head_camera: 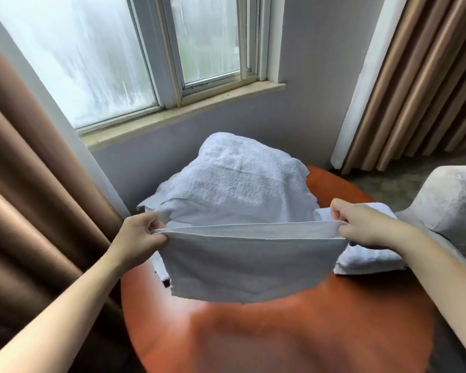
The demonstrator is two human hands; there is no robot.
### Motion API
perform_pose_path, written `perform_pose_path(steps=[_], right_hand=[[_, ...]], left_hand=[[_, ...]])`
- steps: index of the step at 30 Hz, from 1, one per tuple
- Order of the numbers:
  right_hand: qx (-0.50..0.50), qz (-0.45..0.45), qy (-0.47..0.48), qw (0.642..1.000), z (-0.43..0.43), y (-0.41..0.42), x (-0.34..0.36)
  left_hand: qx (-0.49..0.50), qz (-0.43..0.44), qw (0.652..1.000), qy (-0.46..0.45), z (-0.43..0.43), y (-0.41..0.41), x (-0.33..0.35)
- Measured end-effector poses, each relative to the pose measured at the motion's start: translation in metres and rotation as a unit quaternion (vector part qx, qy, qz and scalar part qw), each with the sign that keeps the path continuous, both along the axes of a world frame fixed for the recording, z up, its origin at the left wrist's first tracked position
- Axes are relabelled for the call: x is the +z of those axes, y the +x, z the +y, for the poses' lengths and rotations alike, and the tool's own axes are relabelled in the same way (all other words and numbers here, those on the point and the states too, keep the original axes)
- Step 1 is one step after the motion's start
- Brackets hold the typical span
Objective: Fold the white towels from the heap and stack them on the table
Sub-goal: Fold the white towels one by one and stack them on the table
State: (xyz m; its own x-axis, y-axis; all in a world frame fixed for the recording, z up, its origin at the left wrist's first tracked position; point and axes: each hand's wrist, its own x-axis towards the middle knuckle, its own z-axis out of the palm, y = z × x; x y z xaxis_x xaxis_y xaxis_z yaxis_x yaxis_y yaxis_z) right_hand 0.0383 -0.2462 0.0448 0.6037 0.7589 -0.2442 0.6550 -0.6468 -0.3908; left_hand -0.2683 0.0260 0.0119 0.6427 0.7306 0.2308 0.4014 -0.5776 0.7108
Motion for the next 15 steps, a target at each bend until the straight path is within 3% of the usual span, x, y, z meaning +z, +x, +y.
perform_pose_path(steps=[2,6,9,12,15], right_hand=[[0.058,-0.012,0.061,0.996,0.001,0.0,0.011],[0.128,0.097,0.173,0.972,0.001,-0.012,0.027],[0.178,0.108,0.242,0.948,0.003,-0.023,0.044],[0.234,0.059,0.209,0.948,0.004,-0.024,0.061],[0.277,-0.055,0.088,0.955,0.008,-0.017,0.066]], left_hand=[[0.009,-0.025,0.999,-0.029,0.011,-0.003,0.004],[0.009,-0.073,0.993,-0.088,0.031,-0.011,0.012],[0.002,-0.087,0.991,-0.104,0.041,-0.015,0.02],[-0.008,-0.098,0.991,-0.091,0.046,-0.017,0.029],[-0.03,-0.097,0.992,-0.077,0.045,-0.016,0.041]])
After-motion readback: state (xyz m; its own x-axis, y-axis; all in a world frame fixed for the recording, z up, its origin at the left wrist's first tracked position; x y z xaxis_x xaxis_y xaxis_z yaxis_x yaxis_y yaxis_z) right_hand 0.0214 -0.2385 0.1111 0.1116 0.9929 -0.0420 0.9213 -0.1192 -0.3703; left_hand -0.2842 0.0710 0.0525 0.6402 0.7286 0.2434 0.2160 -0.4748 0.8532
